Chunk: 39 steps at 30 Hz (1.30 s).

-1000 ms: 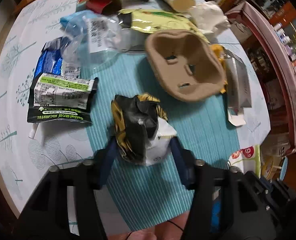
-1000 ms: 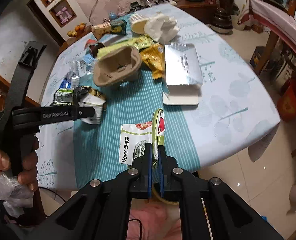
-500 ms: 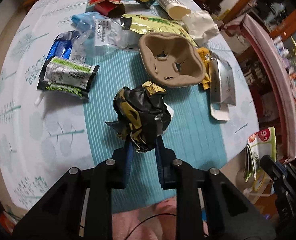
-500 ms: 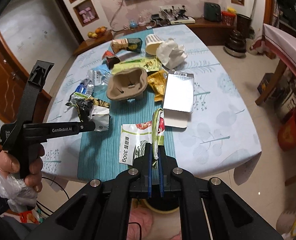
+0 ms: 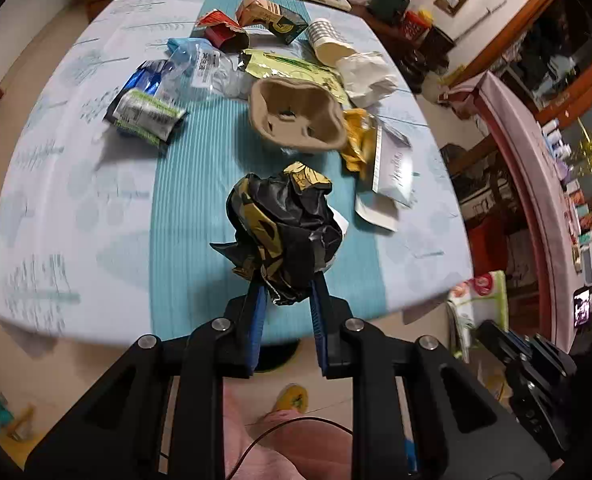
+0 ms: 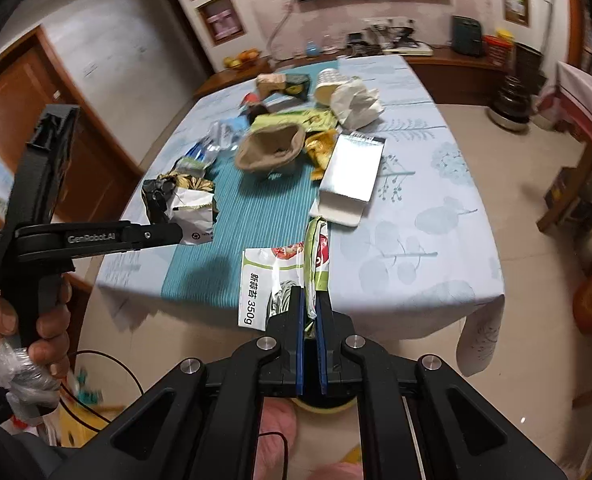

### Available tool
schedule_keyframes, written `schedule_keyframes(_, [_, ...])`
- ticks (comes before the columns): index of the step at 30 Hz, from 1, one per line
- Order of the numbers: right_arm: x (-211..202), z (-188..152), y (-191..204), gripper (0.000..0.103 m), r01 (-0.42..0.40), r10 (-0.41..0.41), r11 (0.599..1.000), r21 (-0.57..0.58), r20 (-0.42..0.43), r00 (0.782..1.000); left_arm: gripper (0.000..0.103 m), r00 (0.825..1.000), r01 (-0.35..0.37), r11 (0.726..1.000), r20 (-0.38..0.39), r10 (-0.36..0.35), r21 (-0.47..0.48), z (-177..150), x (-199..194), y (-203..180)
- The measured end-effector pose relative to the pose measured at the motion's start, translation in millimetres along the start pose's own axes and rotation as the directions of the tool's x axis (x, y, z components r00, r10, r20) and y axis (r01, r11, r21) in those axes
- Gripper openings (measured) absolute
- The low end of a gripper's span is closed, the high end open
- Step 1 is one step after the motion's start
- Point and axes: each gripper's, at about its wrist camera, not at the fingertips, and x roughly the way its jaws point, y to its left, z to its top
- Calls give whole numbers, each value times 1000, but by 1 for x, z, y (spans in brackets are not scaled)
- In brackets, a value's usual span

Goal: Collect trash
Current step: 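Lower both tools over the black bin and open both to drop the trash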

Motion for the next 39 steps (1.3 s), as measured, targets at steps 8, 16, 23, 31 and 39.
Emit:
schedule_keyframes(8, [15,-58,-19,5,-63,53,996,-64,-147,988,18,999,-31,996,13,32,-86,-95,-10,-28])
schedule_keyframes(16, [67,-113,-19,5,-68,55,997,-43,-258,965,18,993,-94,992,-81,88,-81,-167,20,-33])
schedule_keyframes(23, [149,-156,-24,5,-18,20,1000,9,-302,953,18,982,-133,990,-145,125,-47,-199,92,-15])
schedule_keyframes(31, [260,-193,-39,5,51,-39,998,28,-308,950,19,975,-141,988,-184,127,-63,-220,199,26])
schedule_keyframes(39, [329,-215,-54,36,79,-45,992,96,-313,949,42,980,-120,992,-167,110,-50,-216,276,51])
